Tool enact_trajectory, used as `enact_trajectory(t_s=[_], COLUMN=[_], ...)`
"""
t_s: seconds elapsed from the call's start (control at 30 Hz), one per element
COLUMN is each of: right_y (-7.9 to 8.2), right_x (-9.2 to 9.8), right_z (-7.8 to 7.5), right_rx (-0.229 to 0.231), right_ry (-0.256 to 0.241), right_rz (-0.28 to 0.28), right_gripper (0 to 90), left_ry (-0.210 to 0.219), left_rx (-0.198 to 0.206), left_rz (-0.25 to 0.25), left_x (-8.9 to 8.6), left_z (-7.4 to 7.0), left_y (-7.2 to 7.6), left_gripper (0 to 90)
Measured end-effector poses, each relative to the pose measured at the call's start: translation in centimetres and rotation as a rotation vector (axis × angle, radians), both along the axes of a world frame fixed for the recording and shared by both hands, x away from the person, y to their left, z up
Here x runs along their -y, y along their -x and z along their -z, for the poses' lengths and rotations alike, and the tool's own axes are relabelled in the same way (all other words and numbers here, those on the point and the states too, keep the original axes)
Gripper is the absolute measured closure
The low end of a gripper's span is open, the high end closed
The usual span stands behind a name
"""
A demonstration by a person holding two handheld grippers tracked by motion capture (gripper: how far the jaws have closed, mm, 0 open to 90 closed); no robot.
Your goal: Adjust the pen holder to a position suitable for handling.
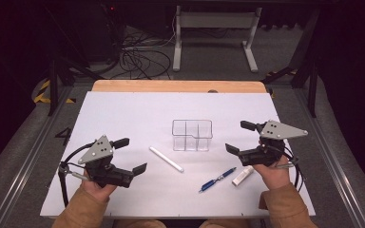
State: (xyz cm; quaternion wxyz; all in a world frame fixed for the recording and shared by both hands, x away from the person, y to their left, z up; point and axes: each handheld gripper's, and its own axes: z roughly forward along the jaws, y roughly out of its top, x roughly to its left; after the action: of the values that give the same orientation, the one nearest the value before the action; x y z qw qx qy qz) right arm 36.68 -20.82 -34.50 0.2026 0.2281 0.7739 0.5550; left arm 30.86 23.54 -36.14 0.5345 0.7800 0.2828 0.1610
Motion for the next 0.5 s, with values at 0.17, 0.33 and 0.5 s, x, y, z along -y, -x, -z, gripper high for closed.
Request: enact_trajectory(t_s=[0.17, 0.33, 0.5], right_y=[0.2, 0.1, 0.1], right_x=[0.3, 0.3, 0.3], right_z=[0.0, 0.1, 0.2], right_rx=[0.004, -0.001, 0.011], right_ry=[-0.001, -0.001, 0.006], right_rz=[0.010, 0.008, 0.005], right_gripper=[10.4, 11.9, 13.4], left_ry=[-0.027, -0.072, -0.075], left_rx=[0.011, 0.035, 0.037], left_rz=[0.017, 0.012, 0.030], left_x=[0.9, 1.7, 2.1], left_z=[-0.2, -0.3, -0.2], left_y=[-0.3, -0.4, -0.6], left_gripper=[1.9, 4.8, 5.9])
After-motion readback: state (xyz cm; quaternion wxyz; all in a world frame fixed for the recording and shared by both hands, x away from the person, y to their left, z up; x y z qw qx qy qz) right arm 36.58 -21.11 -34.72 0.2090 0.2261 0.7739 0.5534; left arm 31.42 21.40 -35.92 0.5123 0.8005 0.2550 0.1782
